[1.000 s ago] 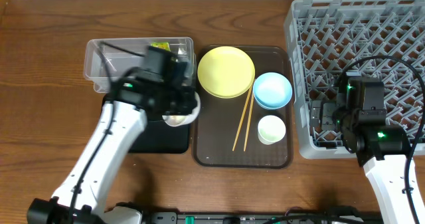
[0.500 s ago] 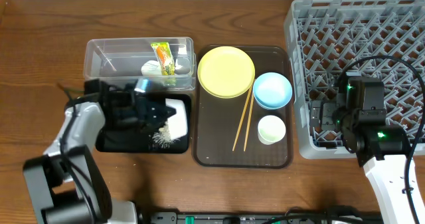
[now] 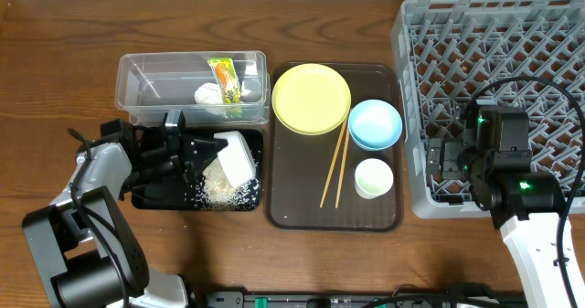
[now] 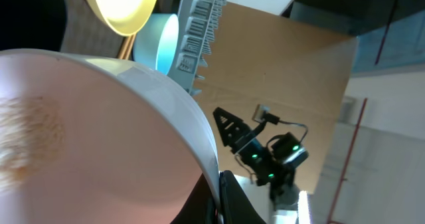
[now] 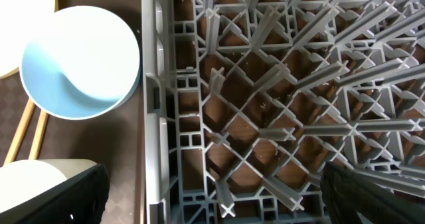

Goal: Sort waste into correct bins and load items into the dishwasher rack
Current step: 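Tip white bowl over black tray with left gripper, pouring out rice, then set empty white bowl back on brown tray and release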

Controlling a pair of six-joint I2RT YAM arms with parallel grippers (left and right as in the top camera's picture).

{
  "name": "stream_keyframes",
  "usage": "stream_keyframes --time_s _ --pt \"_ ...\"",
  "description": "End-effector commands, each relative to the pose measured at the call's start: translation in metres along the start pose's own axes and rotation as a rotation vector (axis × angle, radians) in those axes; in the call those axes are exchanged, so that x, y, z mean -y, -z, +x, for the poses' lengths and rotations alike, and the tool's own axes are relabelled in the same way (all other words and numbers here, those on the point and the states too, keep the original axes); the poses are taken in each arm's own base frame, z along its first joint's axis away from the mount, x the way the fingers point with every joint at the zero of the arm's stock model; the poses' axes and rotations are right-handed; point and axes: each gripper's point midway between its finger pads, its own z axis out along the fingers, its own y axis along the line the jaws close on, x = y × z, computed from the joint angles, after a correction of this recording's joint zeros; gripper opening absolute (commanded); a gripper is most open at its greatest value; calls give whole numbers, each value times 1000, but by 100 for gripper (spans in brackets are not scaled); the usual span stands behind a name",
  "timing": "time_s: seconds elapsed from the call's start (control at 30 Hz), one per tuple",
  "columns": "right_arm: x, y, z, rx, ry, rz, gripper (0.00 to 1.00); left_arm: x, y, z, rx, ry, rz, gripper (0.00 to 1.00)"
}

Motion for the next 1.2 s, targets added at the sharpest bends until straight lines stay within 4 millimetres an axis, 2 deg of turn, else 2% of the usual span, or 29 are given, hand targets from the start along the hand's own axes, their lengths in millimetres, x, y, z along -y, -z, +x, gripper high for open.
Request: stream_keyframes --time_s 0.0,0.07,0.3,0.37,0.47,0.5,0.6,0.83,1.0,1.1,1.17 --pt "-4 6 -8 26 19 -13 99 6 1 0 -2 167 34 6" --pt "-4 6 -8 26 19 -13 99 6 2 0 -2 219 35 6" --pt "-4 6 -8 26 19 -13 99 7 4 -2 8 227 39 6" --pt "-4 6 -8 26 19 -13 99 8 4 -5 11 145 39 6" --pt "-4 6 -8 27 19 -13 99 12 5 -16 26 -257 36 6" --pt "-4 6 -8 27 19 -13 99 12 5 -17 28 -310 35 6" --pt "-4 6 -8 26 19 -13 99 14 5 -20 31 -347 35 6" --pt "-4 6 -8 26 19 -13 99 16 5 -17 29 -316 36 6" --pt "-4 6 -8 26 19 -13 99 31 3 -4 21 -368 33 6" --pt "-4 6 -8 27 19 -13 99 35 -4 4 23 -466 -90 6" --pt "-4 6 -8 27 19 -13 99 26 -10 4 56 -513 -281 6"
